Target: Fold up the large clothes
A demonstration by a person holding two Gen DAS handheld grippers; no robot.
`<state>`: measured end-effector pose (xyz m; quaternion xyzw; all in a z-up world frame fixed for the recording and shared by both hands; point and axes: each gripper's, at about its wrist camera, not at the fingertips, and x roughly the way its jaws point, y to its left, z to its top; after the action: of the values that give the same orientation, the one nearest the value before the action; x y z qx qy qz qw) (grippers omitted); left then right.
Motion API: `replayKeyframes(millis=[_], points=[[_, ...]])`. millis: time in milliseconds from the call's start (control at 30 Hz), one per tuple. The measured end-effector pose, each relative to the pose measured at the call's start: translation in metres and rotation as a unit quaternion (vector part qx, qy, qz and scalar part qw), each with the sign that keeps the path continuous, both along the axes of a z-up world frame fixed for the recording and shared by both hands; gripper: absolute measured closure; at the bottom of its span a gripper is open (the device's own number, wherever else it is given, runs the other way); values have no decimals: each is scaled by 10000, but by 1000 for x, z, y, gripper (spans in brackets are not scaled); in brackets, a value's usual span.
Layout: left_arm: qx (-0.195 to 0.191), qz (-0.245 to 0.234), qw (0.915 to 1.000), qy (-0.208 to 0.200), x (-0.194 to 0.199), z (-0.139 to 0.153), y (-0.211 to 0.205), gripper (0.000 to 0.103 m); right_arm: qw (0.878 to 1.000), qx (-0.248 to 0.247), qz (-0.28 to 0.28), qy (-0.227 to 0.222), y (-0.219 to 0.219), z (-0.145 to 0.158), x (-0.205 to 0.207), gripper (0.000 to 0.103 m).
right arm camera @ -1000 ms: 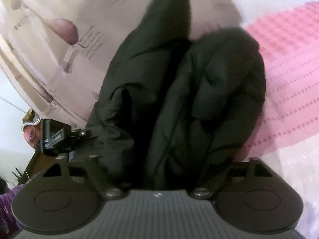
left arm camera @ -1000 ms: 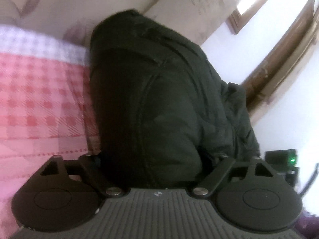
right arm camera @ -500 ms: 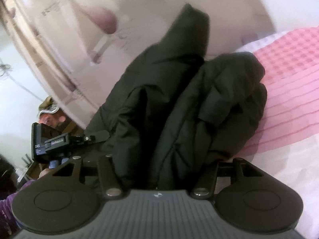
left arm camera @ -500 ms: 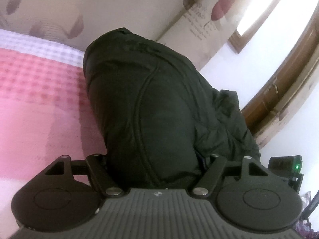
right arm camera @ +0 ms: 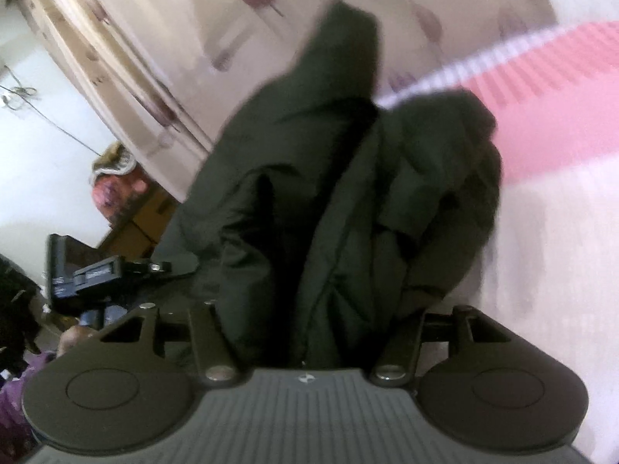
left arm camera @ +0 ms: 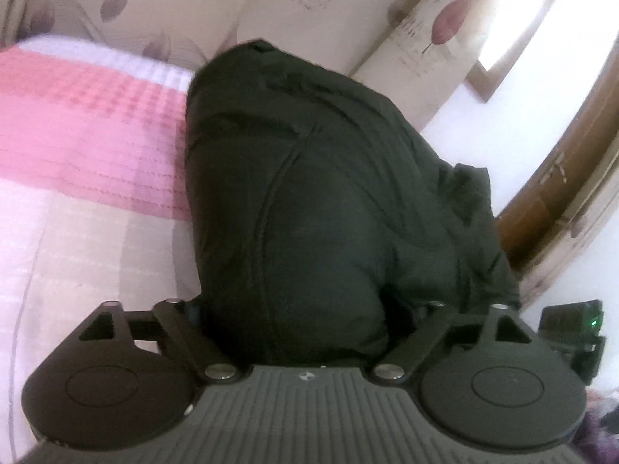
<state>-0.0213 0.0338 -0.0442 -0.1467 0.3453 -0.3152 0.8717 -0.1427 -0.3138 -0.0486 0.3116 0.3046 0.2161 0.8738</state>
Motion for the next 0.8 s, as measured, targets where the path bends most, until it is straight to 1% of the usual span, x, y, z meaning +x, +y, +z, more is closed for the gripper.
replayKeyframes(millis=[33,67,100,133,167,233,300,367,467,533,567,600,633,700,733,800], points=[[135,88,9997,-181,-5,0,-2,7,10000,71,-56,26,0,-3,-2,38],[351,192,9983,-430,-11,3,-6,0,9999,82,-104,28,-1,-5,-3,37],[623,325,9947,-756,-19,6,-10,0,9999,54,-140,15,1,-6,-4,34],[883,453,9889,-1109,-29,9,-15,0,9998,28,-176,11,2,-6,-5,30],[1051,538,9846,-1290,-36,12,-20,0,9997,13,-231,20,3,-6,-5,29],[1346,768,9756,-1555,-48,17,-27,0,9995,18,-303,27,3,-6,-8,24],[1526,1000,9678,-1735,-57,22,-30,0,9991,-105,-397,-50,3,0,-13,24],[1728,1279,9581,-1892,-64,28,-33,0,9977,-395,-508,-195,8,11,-21,24],[1969,1677,9438,-2057,-76,36,-36,0,9910,-1046,-763,-351,19,32,-37,21],[2050,1937,9318,-2284,-87,43,-38,0,9831,-1475,-984,-465,28,44,-50,21],[2058,2111,9242,-2426,-95,47,-39,0,9786,-1669,-1083,-533,33,49,-56,20],[2079,2280,9159,-2566,-101,51,-41,0,9736,-1876,-1152,-596,40,53,-62,16],[2086,2392,9096,-2682,-108,55,-43,0,9677,-2108,-1203,-681,46,58,-68,9],[2067,2399,9072,-2768,-115,62,-46,0,9530,-2499,-1331,-1081,58,68,-84,5],[2058,2387,9071,-2792,-119,65,-47,0,9417,-2711,-1429,-1388,65,74,-95,2],[2047,2405,9056,-2830,-125,70,-50,0,9196,-3095,-1605,-1813,76,84,-110,0]])
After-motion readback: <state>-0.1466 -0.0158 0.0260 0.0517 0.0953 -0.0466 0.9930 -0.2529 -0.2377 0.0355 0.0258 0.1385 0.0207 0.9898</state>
